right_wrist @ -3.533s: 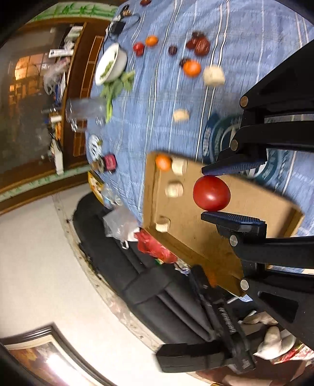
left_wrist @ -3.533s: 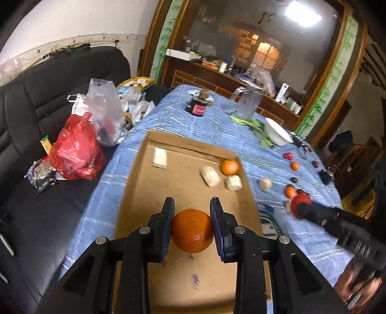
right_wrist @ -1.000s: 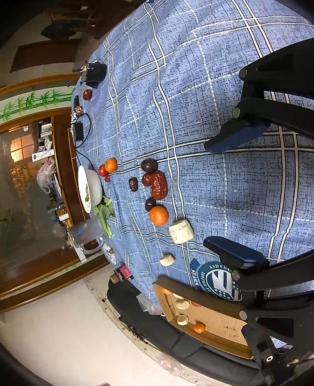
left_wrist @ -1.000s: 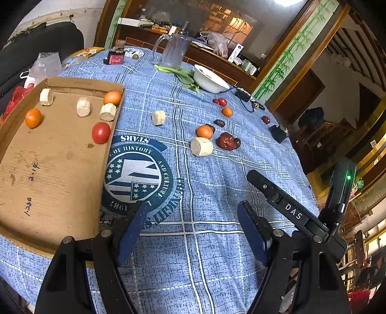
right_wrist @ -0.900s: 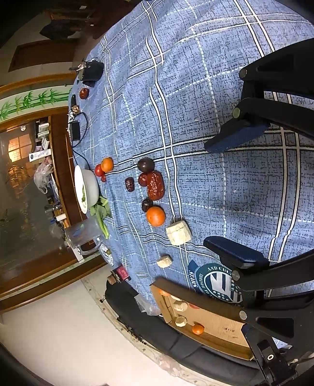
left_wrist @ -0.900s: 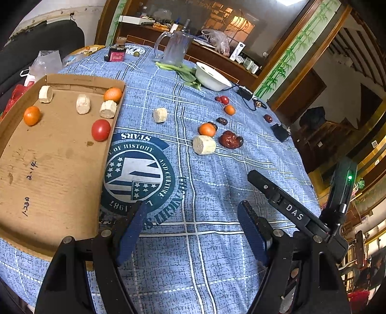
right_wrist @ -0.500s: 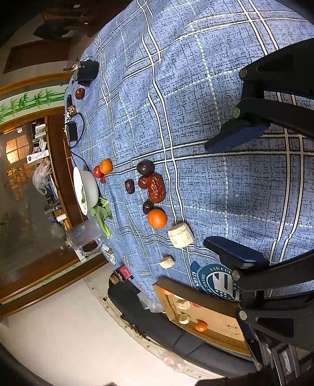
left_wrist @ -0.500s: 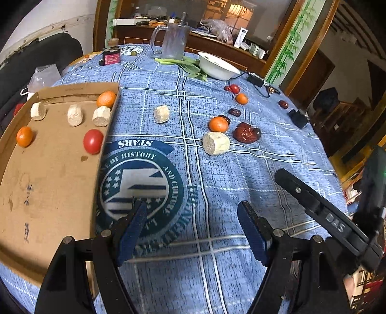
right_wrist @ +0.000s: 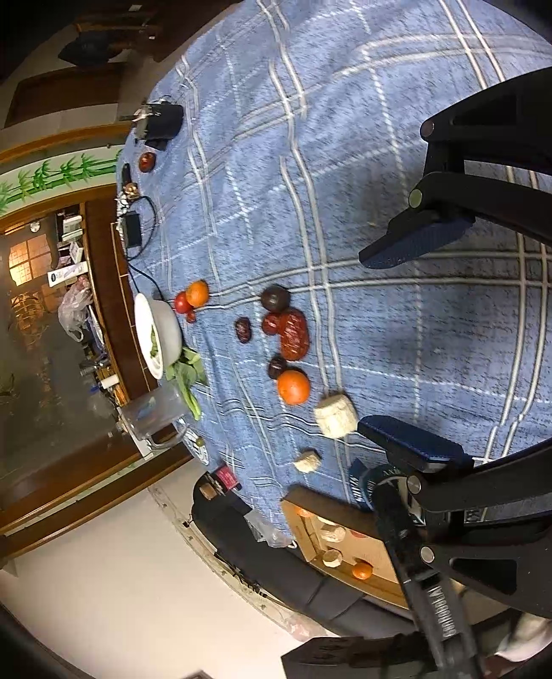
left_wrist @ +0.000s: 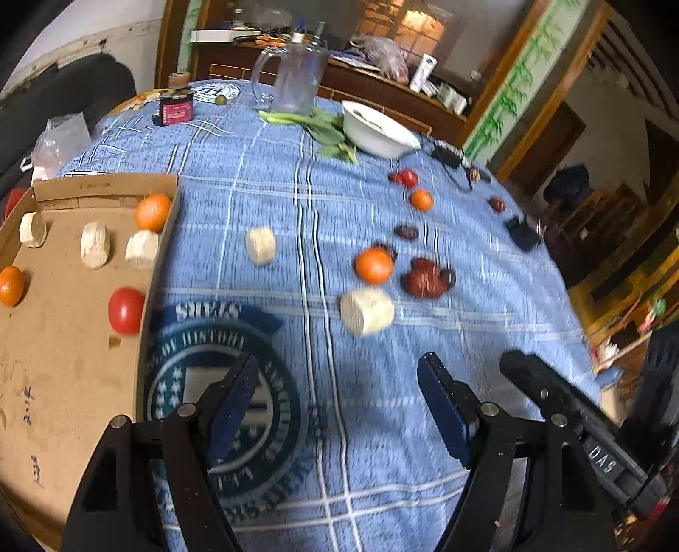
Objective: Organize fruits
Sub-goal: 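Move both open tools over the remaining items on the cloth, then grasp a beige cube with the left tool while the right tool grasps a dark plum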
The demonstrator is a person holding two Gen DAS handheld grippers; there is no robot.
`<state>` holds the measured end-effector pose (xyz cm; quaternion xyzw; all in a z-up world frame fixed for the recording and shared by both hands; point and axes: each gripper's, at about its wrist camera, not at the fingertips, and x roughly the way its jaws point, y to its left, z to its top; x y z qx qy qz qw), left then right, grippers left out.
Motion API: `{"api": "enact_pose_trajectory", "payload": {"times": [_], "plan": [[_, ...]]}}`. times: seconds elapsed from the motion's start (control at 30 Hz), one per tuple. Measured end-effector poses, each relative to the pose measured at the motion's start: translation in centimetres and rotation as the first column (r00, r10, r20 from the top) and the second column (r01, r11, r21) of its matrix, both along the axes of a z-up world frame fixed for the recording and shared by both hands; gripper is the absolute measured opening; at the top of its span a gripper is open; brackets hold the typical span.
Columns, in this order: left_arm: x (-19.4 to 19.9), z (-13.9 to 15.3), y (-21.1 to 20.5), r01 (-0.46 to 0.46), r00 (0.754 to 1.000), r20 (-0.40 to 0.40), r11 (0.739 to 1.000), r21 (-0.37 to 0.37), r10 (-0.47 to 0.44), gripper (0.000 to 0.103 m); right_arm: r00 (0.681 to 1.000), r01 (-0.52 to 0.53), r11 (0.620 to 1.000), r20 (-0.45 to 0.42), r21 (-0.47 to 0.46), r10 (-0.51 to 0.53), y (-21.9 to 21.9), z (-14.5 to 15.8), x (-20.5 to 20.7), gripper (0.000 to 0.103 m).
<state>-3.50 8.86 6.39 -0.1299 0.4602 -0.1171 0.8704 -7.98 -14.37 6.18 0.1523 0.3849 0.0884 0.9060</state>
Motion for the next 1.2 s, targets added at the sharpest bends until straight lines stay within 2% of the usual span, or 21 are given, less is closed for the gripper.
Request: {"api": "enact_pose_trajectory", "payload": {"times": [0.2, 0.37, 0.57, 0.8, 0.93, 1.03, 1.2], "plan": [[2.1, 0.2, 1.5, -0.074, 0.997, 0.002, 0.996, -0.046, 0.075, 0.079, 1.000, 0.026, 0.999, -0.007, -0.033, -0.027, -1.6, 0.4, 1.8, 0.076], [3.5, -1.3, 0.4, -0.058, 0.998, -0.033, 0.996, -0.072, 0.056, 0.079, 1.000, 0.002, 0.997, -0.016, -0.071, -0.004, -1.6, -0.3, 3.8, 0.076], [5.0, -2.6, -1.3, -0.033, 0.999, -0.034, 0.996, -0.081, 0.030, 0.079, 1.000, -0.025, 0.995, -0.018, -0.097, 0.024, -1.5, -1.0, 6.6, 0.075], [5.1, -2.9, -3.7, 0.075, 0.995, 0.058, 0.997, 0.010, -0.076, 0.077, 0.999, -0.026, 0.998, -0.048, -0.053, 0.023, -1.9, -1.5, 10.1, 0.053], [5.2, -3.4, -4.6, 0.113, 0.989, 0.087, 0.993, 0.044, -0.116, 0.073, 0.998, -0.006, 1.000, -0.064, -0.021, 0.004, -2.3, -2.7, 11.3, 0.053], [5.8, -4.8, -5.1, 0.129, 0.990, 0.051, 0.990, 0.052, -0.132, 0.070, 0.996, -0.007, 1.000, -0.090, -0.006, 0.007, -2.4, -3.9, 11.8, 0.053], [5.5, -5.0, -6.1, 0.134, 0.986, 0.079, 0.984, 0.121, -0.144, 0.070, 0.995, -0.008, 1.000, -0.098, -0.004, 0.008, -2.4, -4.5, 12.2, 0.053]]}}
